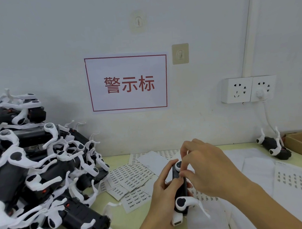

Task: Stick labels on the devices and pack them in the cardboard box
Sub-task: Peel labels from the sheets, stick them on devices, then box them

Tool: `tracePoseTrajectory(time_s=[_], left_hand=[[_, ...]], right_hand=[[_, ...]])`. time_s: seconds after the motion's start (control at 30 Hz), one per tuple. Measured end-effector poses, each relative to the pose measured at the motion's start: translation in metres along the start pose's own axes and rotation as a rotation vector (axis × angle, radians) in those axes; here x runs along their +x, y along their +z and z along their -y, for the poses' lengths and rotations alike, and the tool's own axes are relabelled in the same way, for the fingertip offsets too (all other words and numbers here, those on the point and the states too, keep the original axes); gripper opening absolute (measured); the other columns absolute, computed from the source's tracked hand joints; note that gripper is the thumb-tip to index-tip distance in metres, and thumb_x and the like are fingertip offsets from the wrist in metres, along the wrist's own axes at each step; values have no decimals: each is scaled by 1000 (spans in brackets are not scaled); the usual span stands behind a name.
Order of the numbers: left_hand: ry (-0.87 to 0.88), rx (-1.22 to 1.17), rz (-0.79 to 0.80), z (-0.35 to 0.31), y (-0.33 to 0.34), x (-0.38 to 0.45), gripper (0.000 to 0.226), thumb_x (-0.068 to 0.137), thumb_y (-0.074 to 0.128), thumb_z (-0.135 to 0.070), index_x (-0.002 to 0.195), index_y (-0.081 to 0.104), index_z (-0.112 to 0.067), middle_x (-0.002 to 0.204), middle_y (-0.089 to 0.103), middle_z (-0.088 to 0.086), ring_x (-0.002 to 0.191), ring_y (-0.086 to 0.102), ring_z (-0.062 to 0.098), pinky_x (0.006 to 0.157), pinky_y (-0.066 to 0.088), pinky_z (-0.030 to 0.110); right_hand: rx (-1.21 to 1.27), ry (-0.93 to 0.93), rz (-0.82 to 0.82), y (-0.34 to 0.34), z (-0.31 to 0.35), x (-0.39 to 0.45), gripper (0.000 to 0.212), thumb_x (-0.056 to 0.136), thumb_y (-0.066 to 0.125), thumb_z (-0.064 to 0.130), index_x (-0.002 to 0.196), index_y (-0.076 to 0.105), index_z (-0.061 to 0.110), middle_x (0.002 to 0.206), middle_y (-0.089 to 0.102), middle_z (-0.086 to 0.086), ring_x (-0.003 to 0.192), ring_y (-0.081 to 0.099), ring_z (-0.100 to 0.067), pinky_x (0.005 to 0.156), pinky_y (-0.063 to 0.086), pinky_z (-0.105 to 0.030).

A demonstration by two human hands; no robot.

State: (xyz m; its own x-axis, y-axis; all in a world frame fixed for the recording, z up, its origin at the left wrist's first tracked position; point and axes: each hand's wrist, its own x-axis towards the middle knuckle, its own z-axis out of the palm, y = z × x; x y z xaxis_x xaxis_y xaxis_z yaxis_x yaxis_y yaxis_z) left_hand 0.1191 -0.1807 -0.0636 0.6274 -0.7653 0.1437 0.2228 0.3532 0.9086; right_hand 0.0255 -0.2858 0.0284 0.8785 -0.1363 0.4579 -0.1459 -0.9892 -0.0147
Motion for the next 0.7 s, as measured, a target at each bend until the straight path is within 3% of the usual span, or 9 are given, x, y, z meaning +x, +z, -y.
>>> tracePoseTrajectory(time_s=[0.17,0.37,0.7], left_hand=[[-4,-10,-8,-1,2,-1,43,83,63,-12,114,72,-39,101,72,25,84,69,30,73,56,35],[10,-10,-31,0,3,0,44,75,65,-16,111,72,-40,103,74,20,98,70,34,83,58,41],[-1,-43,-50,-3,4,-1,39,80,66,-16,111,73,-40,104,73,24,100,70,36,85,58,43]], right_hand=[[-68,16,-7,2,2,1,19,94,55,38,95,73,31,106,49,16,96,43,-10,75,36,-26],[-132,35,-20,5,5,1,22,95,53,40,96,73,30,108,48,15,97,43,-10,71,28,-26],[-173,15,-68,6,7,1,15,90,64,38,87,75,28,101,56,13,88,53,-12,65,33,-25]])
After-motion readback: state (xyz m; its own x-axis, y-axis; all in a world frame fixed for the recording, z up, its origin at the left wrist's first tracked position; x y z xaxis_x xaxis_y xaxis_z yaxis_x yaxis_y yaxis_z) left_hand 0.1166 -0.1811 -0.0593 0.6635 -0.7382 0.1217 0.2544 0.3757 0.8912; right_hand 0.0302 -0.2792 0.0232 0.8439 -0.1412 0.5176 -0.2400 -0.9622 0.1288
